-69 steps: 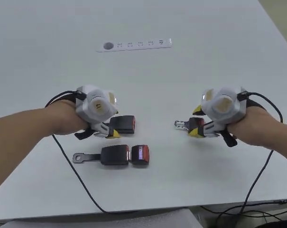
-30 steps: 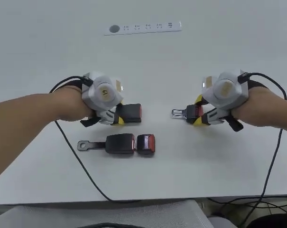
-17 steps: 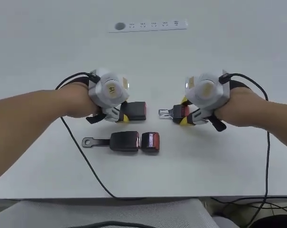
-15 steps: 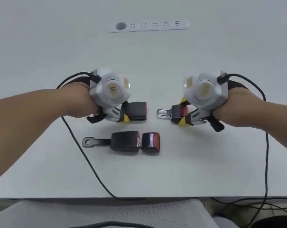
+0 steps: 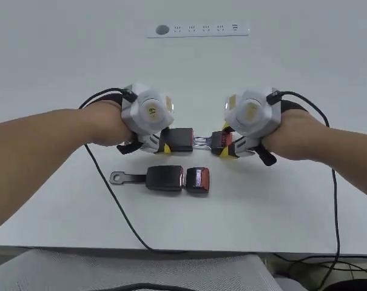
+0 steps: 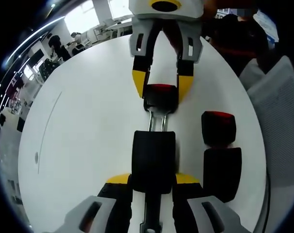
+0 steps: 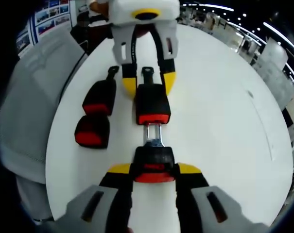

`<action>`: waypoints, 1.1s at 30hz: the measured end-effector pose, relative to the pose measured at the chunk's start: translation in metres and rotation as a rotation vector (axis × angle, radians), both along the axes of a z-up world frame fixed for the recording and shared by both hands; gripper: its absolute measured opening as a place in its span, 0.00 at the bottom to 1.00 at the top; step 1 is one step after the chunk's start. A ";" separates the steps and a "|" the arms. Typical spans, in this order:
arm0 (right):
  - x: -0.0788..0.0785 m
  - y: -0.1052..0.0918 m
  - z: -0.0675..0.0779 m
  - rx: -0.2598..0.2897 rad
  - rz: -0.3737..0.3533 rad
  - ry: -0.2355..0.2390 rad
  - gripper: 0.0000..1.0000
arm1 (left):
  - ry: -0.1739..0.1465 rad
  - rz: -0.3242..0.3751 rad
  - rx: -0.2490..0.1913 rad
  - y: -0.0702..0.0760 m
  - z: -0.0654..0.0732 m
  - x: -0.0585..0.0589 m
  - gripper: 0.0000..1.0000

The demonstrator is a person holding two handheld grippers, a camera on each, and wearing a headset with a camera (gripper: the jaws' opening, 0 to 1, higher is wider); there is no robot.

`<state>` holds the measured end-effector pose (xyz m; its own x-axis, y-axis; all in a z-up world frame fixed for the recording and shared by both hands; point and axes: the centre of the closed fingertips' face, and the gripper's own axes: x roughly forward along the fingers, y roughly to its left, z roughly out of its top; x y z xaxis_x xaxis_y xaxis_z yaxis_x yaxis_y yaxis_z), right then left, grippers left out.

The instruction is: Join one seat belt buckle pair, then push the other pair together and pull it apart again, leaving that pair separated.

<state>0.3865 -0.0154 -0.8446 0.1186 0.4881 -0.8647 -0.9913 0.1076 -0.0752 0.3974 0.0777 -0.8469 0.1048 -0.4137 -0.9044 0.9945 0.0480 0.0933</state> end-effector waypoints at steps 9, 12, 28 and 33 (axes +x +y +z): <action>0.001 0.013 0.001 0.013 0.025 -0.008 0.33 | 0.000 -0.007 0.001 0.000 0.000 0.000 0.32; 0.002 0.014 0.001 0.004 0.033 -0.008 0.33 | 0.001 -0.005 -0.002 0.000 0.000 0.000 0.32; 0.005 0.019 0.001 0.000 0.078 -0.016 0.30 | -0.005 -0.005 -0.032 -0.001 0.002 -0.002 0.31; 0.007 0.030 -0.001 0.010 0.085 -0.018 0.29 | -0.012 -0.003 -0.047 -0.001 0.002 -0.003 0.30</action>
